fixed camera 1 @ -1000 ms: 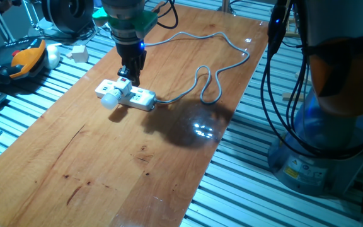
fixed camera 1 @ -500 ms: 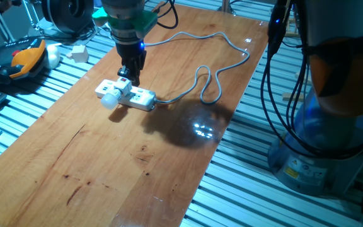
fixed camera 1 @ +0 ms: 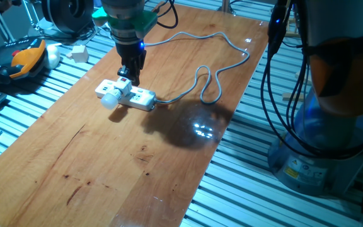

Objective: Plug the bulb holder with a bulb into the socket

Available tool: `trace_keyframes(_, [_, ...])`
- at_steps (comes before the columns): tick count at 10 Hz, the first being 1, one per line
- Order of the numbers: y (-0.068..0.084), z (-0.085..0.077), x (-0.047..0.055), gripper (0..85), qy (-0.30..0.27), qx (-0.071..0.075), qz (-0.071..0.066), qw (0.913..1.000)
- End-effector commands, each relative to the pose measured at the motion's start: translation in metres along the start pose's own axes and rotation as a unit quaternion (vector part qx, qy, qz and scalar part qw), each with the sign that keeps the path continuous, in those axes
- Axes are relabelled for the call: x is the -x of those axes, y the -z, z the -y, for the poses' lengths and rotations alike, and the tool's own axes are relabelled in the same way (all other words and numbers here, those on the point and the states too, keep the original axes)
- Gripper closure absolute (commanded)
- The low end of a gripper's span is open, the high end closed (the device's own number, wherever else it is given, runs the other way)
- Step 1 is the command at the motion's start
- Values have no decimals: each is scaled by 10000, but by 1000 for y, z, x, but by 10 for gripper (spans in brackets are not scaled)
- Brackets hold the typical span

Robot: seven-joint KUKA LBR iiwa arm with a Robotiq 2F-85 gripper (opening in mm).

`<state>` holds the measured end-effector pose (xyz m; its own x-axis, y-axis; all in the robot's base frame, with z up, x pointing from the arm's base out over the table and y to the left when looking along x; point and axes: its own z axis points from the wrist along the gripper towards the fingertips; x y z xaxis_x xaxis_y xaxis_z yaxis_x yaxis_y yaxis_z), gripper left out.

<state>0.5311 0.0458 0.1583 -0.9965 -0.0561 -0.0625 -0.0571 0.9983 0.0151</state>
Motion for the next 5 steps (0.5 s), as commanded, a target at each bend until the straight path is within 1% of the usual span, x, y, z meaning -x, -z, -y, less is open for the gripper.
trace_keyframes(1, [0, 0, 0, 850, 0, 0, 1, 10000])
trace_keyframes(3, [0, 0, 1, 850, 2, -24, 7, 10000])
trace_keyframes(5, [0, -1, 1, 850, 0, -1, 8, 10000])
